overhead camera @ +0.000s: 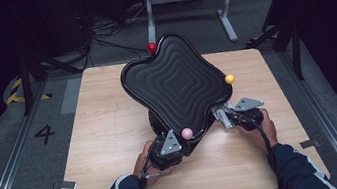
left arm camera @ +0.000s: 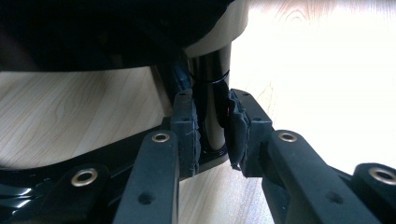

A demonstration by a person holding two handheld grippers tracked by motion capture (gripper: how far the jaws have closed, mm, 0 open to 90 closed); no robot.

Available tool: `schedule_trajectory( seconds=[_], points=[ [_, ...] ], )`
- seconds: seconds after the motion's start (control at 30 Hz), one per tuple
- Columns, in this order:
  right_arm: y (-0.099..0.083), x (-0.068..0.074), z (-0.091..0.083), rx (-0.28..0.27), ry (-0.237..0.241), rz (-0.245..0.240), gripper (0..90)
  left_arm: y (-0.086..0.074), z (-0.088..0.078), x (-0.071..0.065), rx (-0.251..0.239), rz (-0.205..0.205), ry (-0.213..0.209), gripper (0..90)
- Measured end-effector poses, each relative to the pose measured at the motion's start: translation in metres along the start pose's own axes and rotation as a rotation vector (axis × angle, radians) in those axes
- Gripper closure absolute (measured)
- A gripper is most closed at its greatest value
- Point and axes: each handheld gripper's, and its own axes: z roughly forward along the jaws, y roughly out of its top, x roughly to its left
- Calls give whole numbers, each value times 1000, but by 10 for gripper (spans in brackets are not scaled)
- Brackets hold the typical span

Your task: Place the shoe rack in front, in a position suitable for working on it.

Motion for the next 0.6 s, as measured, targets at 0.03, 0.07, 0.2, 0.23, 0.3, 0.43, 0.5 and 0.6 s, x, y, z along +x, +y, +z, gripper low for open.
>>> schedule_trajectory(
  seconds=[0.03, 0.07, 0.2, 0.23, 0.3, 0.43, 0.5, 0.6],
  points=[
    [0, -1, -2, -6, -3, 8, 791, 0, 0, 0, -3, 0, 0, 731],
    [0, -2, -2, -12, -12, 5, 792, 0, 0, 0, -1, -7, -2, 732],
    [3, -4, -10, -50, -29, 21, 794, 0, 0, 0, -5, -1, -2, 732],
    [4, -4, -13, -59, -34, 19, 794, 0, 0, 0, -3, -1, -1, 732],
    [7, -6, -17, -76, -45, 20, 794, 0, 0, 0, -4, -1, -2, 732],
    [8, -14, -29, -93, -68, 35, 795, 0, 0, 1, 0, 2, -5, 732],
    [6, -17, -30, -88, -71, 49, 795, 0, 0, 2, -2, 7, -8, 732],
    [0, -18, -22, -51, -68, 51, 795, 0, 0, 1, 1, -5, -7, 733]
  ],
)
